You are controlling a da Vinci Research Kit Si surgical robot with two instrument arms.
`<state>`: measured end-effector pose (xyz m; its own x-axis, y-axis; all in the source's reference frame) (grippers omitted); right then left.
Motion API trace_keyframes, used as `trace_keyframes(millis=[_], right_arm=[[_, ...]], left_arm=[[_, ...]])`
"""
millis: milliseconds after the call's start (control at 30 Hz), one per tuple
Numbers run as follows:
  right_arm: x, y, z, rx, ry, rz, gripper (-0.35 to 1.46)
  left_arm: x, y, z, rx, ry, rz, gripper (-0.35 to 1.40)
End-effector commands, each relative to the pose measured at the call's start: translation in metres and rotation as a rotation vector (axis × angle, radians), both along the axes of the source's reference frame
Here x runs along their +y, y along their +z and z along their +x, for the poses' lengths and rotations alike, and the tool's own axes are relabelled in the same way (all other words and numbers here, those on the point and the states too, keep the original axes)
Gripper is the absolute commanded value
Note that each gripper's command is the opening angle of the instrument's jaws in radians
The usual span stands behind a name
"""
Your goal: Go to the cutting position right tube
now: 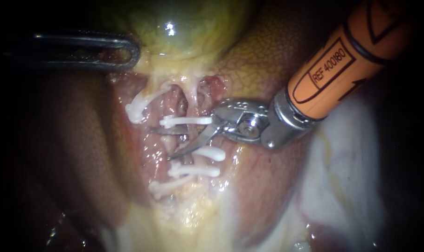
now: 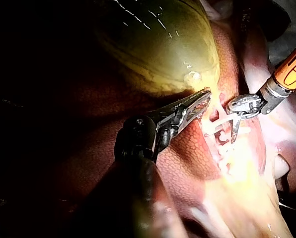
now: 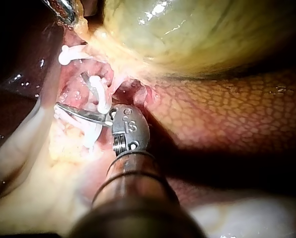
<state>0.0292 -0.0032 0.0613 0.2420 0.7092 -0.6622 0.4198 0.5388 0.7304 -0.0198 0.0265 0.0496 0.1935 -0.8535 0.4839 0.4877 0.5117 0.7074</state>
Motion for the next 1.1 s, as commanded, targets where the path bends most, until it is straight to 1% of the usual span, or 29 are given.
trace_keyframes(millis=[33, 167, 233, 300, 400, 533, 633, 800, 1100], right_arm=[[0.0, 0.0, 0.0, 0.005, 0.003, 0.009, 0.75], [-0.0001, -0.0004, 0.0001, 0.028, 0.01, 0.031, 0.75], [-0.0002, -0.0007, 0.0001, 0.04, 0.009, 0.035, 0.75], [-0.0003, -0.001, 0.0002, 0.046, 0.004, 0.043, 0.75], [-0.0005, -0.0018, 0.0003, 0.07, 0.001, 0.053, 0.75], [-0.0006, -0.003, 0.0004, 0.096, -0.011, 0.063, 0.75], [-0.0008, -0.0038, 0.0003, 0.108, -0.013, 0.069, 0.75], [-0.0009, -0.0045, 0.0001, 0.113, -0.014, 0.073, 0.75], [-0.0008, -0.0045, 0.0001, 0.113, -0.015, 0.074, 0.77]], left_arm=[[0.0, 0.0, 0.0, 0.0, 0.0, -0.001, -0.35], [0.0, 0.0, 0.0, 0.0, 0.0, -0.001, -0.35], [0.0, 0.0, 0.0, 0.0, 0.0, -0.001, -0.35], [0.0, 0.0, 0.0, 0.0, 0.0, -0.001, -0.35], [0.0, 0.0, 0.0, 0.0, 0.0, -0.001, -0.35], [0.0, 0.0, 0.0, 0.0, 0.0, -0.001, -0.35], [0.0, 0.0, 0.0, 0.0, 0.0, -0.001, -0.35], [0.0, 0.0, 0.0001, 0.0, 0.0, -0.001, -0.35], [0.0, -0.0001, 0.0, 0.0, 0.0, -0.001, -0.35]])
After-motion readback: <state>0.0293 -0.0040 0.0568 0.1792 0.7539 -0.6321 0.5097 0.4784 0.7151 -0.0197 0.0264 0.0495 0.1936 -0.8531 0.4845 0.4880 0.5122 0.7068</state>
